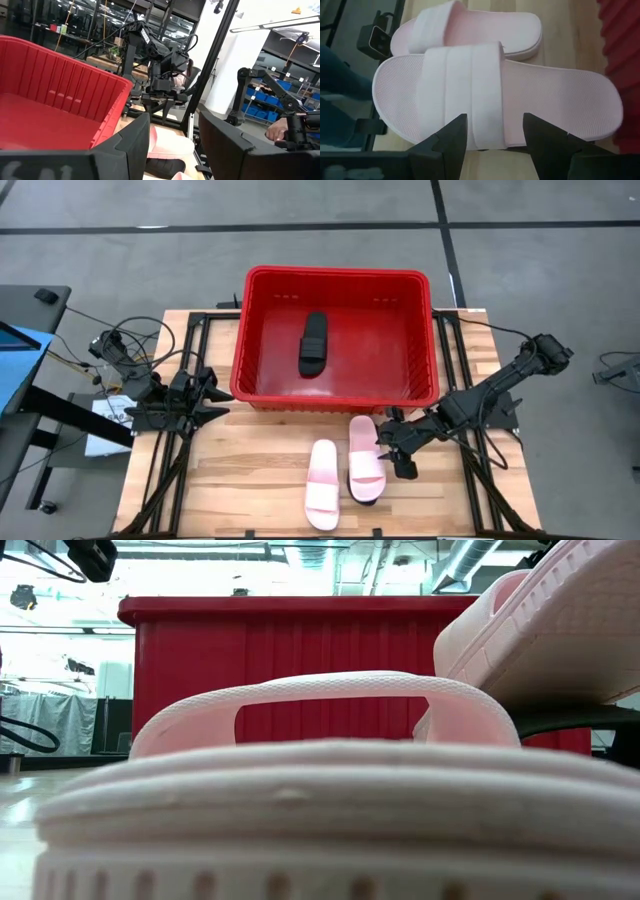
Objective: Pick and place slides into bin
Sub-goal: Put the right pink slide into the red container
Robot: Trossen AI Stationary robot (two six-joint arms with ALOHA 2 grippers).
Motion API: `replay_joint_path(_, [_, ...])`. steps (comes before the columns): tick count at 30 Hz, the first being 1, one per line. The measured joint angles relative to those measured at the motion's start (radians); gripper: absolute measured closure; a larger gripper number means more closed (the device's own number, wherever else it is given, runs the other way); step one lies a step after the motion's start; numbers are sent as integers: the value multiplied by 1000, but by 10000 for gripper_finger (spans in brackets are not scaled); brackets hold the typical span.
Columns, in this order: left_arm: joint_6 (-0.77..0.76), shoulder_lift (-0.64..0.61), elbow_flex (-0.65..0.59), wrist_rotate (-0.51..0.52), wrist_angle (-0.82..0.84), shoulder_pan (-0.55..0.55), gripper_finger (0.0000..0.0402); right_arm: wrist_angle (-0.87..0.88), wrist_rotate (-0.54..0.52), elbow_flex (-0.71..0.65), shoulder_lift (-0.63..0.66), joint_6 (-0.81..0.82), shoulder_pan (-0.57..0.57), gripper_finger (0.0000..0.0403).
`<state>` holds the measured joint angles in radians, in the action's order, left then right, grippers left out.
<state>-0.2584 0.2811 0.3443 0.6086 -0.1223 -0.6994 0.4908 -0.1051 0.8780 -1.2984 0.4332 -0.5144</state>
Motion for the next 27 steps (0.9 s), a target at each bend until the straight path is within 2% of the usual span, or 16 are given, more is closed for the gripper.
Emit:
replay_joint_path(5, [0, 0, 0, 0, 0, 0, 241, -1, 0, 0, -4, 1, 0, 219])
replay_joint_path(18, [-1, 0, 0, 0, 0, 0, 241, -74, 3, 2, -176, 4, -9, 220])
replay_joint_path(27, [-1, 0, 0, 0, 0, 0, 241, -94, 13, 1, -184, 3, -8, 219])
